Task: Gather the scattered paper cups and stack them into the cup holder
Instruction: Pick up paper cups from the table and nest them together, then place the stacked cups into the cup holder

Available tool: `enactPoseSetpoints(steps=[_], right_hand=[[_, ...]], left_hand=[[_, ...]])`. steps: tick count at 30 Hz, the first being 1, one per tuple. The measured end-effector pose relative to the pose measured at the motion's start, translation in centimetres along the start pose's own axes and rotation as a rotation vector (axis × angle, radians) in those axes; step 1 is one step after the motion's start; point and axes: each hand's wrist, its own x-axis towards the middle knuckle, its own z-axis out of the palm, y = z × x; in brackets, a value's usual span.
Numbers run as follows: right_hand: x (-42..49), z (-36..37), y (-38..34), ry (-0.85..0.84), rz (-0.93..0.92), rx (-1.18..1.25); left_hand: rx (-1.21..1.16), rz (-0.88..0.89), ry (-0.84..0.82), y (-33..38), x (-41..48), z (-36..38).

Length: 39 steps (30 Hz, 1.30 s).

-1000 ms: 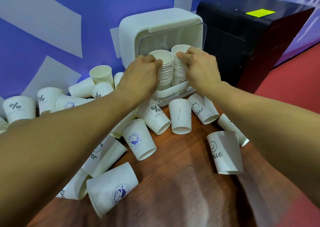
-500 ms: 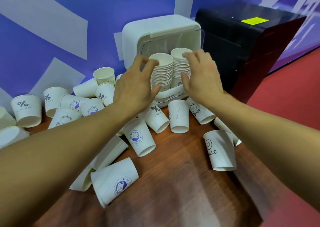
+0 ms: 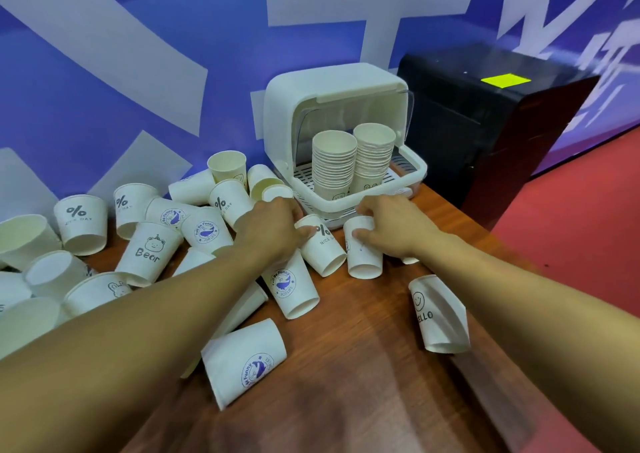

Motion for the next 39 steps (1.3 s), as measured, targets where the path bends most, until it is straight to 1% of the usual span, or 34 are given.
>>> enactPoseSetpoints(steps=[9, 15, 20, 23, 25, 27, 30, 33, 36, 39], right_hand=[[-0.1, 0.6, -0.2, 0.009, 0.015, 0.0], [-0.2, -0.5, -0.4, 0.019, 0.057, 0.141], [-1.2, -3.0, -0.5, 0.03, 0.04, 0.172], [-1.9, -5.7, -0.9, 0.071, 0.013, 0.168], [-2.2, -7.8, -1.1, 0.136, 0.001, 0.152], [-2.0, -9.9, -1.0, 0.246, 0.005, 0.152], [-1.0, -12.4, -0.7, 0.454, 0.024, 0.186], [0.4, -13.7, -0.6, 0.644, 0.014, 0.11], [1.6, -13.9, -1.0, 0.72, -0.039, 0.008], [2.8, -13.1, -0.9, 0.729, -0.065, -0.12]], left_hand=[[-0.096, -0.028, -0.022, -0.1, 0.6, 0.4], [-0.365, -0.067, -0.012, 0.3, 0.1, -0.9], [-0.441, 0.012, 0.044, 1.2, -0.7, -3.2], [-0.452, 0.086, 0.086, 1.8, -1.3, -4.9], [-0.503, 0.132, 0.091, 2.2, -1.5, -6.2], [-0.535, 0.157, 0.14, 2.8, -1.3, -7.7], [-0.488, 0.216, 0.304, 4.2, -0.7, -10.1], [-0.332, 0.311, 0.477, 5.7, 0.1, -11.6], [-0.207, 0.372, 0.607, 6.8, 1.3, -11.7], [-0.146, 0.397, 0.639, 7.3, 2.5, -10.9]])
